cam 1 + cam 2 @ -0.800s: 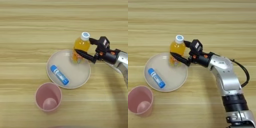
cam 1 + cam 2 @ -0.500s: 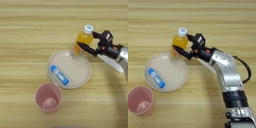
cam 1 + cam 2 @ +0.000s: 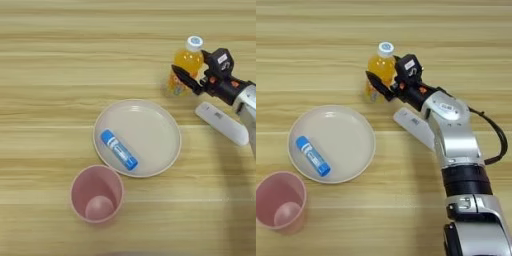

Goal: Move the objects on the table

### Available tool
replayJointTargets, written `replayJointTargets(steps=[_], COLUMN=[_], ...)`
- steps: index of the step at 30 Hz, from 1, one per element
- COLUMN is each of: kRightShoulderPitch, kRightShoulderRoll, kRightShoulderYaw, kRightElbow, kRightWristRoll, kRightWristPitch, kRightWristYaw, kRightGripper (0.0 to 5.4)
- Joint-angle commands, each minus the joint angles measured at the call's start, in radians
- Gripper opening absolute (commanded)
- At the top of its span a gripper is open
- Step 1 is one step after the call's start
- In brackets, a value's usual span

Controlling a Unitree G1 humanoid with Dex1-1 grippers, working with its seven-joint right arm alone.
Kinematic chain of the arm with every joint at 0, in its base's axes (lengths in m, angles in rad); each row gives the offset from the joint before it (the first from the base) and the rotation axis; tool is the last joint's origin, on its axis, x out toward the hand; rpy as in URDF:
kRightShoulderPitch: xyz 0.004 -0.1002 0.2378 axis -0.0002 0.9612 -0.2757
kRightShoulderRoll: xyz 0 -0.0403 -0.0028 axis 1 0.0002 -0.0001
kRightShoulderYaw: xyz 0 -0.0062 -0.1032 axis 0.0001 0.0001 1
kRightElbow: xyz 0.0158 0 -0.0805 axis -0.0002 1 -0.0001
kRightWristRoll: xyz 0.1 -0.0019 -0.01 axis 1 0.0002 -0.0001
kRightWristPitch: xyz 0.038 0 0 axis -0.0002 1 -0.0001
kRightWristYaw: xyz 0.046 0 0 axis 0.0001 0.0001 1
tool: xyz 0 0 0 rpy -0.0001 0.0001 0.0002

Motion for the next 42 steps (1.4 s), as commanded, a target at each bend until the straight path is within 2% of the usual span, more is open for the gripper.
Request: replayJointTargets(steps=[1,14,27,32,42], kRightShoulderPitch=[-0.115,-0.121,-0.133,-0.135,-0.139], kRightShoulderRoll=[-0.018,0.010,0.008,0.008,0.007], kRightShoulderYaw=[-0.014,0.019,0.027,0.027,0.025], kRightElbow=[-0.001,0.174,0.231,0.238,0.246], kRightWristRoll=[-0.017,-0.078,-0.084,-0.085,-0.084], kRightWristPitch=[-0.063,-0.144,-0.164,-0.164,-0.167], kRightWristYaw=[-0.057,-0.105,-0.109,-0.111,-0.113], kRightGripper=[3.52,3.52,3.52,4.27,5.21])
